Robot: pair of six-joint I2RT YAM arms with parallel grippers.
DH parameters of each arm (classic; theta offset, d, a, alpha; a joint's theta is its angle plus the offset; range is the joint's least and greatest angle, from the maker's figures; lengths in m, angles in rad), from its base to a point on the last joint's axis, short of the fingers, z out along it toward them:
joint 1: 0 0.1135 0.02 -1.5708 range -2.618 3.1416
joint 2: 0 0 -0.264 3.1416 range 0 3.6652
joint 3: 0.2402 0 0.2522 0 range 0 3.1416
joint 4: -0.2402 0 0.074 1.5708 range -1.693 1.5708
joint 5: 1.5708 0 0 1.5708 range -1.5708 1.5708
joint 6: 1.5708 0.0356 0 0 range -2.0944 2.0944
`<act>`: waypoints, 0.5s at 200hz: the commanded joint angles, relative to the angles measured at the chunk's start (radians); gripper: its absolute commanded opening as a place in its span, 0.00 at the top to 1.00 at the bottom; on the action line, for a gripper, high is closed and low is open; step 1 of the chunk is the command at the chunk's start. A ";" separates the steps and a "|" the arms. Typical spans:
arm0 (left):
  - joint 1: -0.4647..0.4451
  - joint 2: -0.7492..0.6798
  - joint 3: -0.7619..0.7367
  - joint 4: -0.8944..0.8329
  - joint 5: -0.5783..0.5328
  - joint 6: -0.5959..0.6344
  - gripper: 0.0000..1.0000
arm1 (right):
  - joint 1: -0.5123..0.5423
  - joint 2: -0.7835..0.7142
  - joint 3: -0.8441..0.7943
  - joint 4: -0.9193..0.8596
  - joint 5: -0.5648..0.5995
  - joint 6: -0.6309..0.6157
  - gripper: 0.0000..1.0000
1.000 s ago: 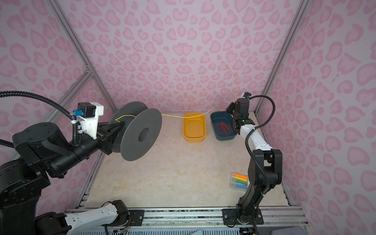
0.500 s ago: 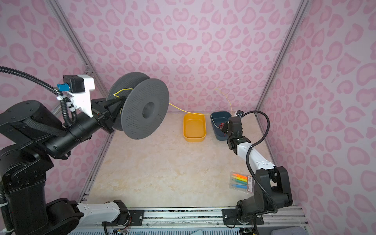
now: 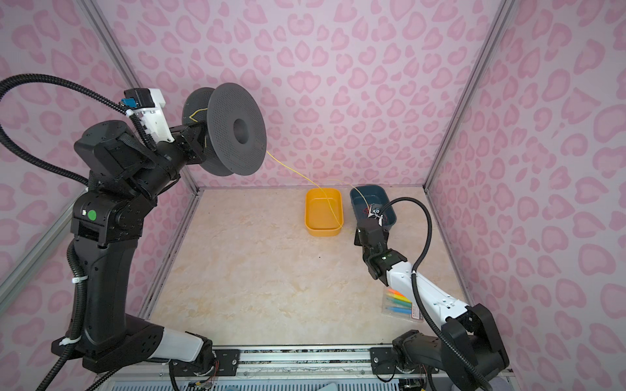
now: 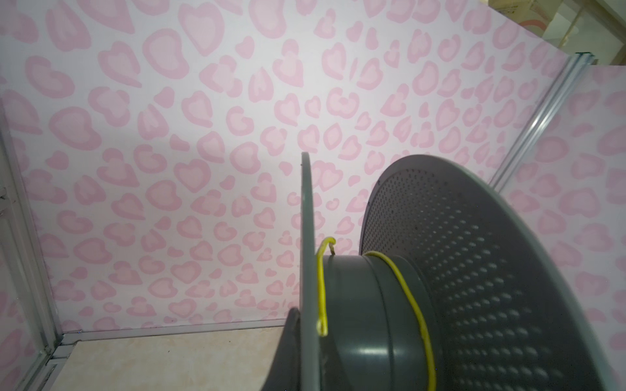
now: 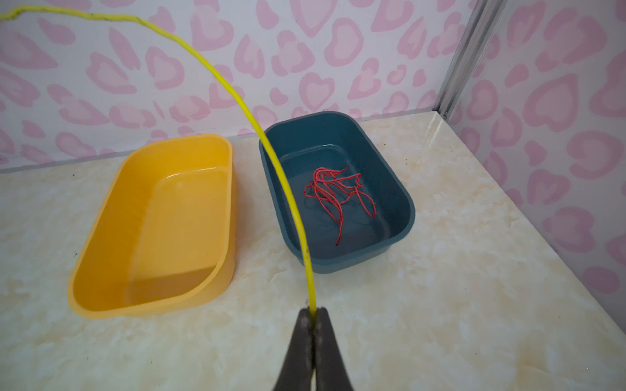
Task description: Wrap the cables
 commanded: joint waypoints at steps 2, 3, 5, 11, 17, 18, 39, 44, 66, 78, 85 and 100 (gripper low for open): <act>0.044 0.036 -0.017 0.190 -0.041 -0.068 0.96 | 0.058 -0.065 -0.039 -0.065 0.103 -0.007 1.00; 0.046 0.038 -0.019 0.191 -0.040 -0.069 0.96 | 0.061 -0.068 -0.040 -0.068 0.103 -0.006 1.00; 0.049 0.043 -0.020 0.193 -0.039 -0.071 0.96 | 0.067 -0.074 -0.043 -0.073 0.107 -0.003 1.00; 0.059 0.055 -0.022 0.198 -0.037 -0.077 0.96 | 0.085 -0.097 -0.055 -0.085 0.112 0.003 1.00; 0.070 0.069 -0.025 0.202 -0.035 -0.085 0.96 | 0.111 -0.120 -0.063 -0.101 0.127 0.010 1.00; 0.071 0.072 -0.027 0.203 -0.035 -0.086 0.96 | 0.115 -0.122 -0.064 -0.103 0.128 0.011 1.00; 0.087 0.100 -0.067 0.257 -0.051 -0.091 0.96 | 0.210 -0.181 -0.081 -0.163 0.176 0.043 1.00; 0.086 0.100 -0.082 0.279 -0.059 -0.087 0.96 | 0.237 -0.191 -0.084 -0.175 0.193 0.050 1.00; 0.086 0.110 -0.137 0.343 -0.146 -0.082 0.96 | 0.354 -0.216 -0.100 -0.209 0.237 0.093 1.00; 0.086 0.118 -0.156 0.362 -0.196 -0.078 0.96 | 0.433 -0.208 -0.100 -0.231 0.270 0.123 1.00; 0.086 0.123 -0.168 0.378 -0.222 -0.072 0.96 | 0.479 -0.197 -0.094 -0.242 0.293 0.136 1.00; 0.086 0.134 -0.198 0.400 -0.271 -0.072 0.97 | 0.572 -0.174 -0.076 -0.268 0.345 0.157 1.00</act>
